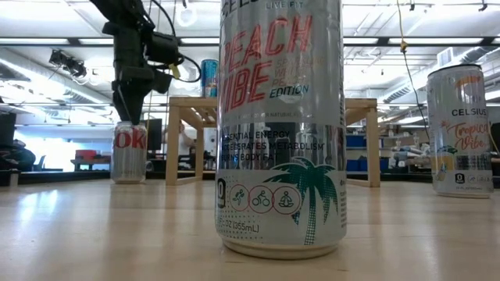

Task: Place canned beverage on shelf
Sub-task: Put the top silver soda can on the shelf

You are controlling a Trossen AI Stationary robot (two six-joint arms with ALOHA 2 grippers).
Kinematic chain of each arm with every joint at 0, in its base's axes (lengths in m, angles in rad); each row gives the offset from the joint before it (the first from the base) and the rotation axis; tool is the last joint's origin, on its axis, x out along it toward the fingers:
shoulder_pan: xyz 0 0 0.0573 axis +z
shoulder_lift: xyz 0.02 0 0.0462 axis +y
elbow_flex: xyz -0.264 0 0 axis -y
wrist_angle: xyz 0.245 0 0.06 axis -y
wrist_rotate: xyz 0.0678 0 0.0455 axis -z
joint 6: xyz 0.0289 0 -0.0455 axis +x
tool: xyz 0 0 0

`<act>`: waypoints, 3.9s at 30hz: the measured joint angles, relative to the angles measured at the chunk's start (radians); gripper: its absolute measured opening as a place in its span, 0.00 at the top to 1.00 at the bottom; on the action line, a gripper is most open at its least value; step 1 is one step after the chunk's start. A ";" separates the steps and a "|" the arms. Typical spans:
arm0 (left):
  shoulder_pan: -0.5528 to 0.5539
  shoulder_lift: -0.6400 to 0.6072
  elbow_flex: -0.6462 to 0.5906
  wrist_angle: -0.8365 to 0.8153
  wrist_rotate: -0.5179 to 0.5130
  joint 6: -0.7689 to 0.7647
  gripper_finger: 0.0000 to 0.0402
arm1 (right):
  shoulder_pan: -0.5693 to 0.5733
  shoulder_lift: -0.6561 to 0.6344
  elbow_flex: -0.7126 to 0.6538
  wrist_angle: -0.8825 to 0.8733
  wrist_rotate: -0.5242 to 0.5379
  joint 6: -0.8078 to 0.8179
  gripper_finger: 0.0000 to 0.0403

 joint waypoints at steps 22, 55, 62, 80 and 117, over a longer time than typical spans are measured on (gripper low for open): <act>-0.009 0.072 0.000 -0.042 0.004 0.008 0.06 | 0.000 0.000 0.000 0.025 0.000 0.000 0.09; -0.022 0.069 0.001 -0.111 0.022 0.079 0.25 | -0.029 0.000 0.000 0.082 0.007 -0.012 0.09; -0.045 0.068 0.001 -0.113 0.022 0.086 0.25 | -0.029 0.000 0.000 0.099 0.007 -0.015 0.09; -0.048 0.068 0.001 -0.107 0.023 0.066 0.25 | -0.033 0.000 0.000 0.018 0.087 -0.057 0.04; -0.175 0.016 0.135 -0.292 0.010 0.104 0.25 | -0.172 0.004 -0.002 -0.314 0.079 0.015 0.02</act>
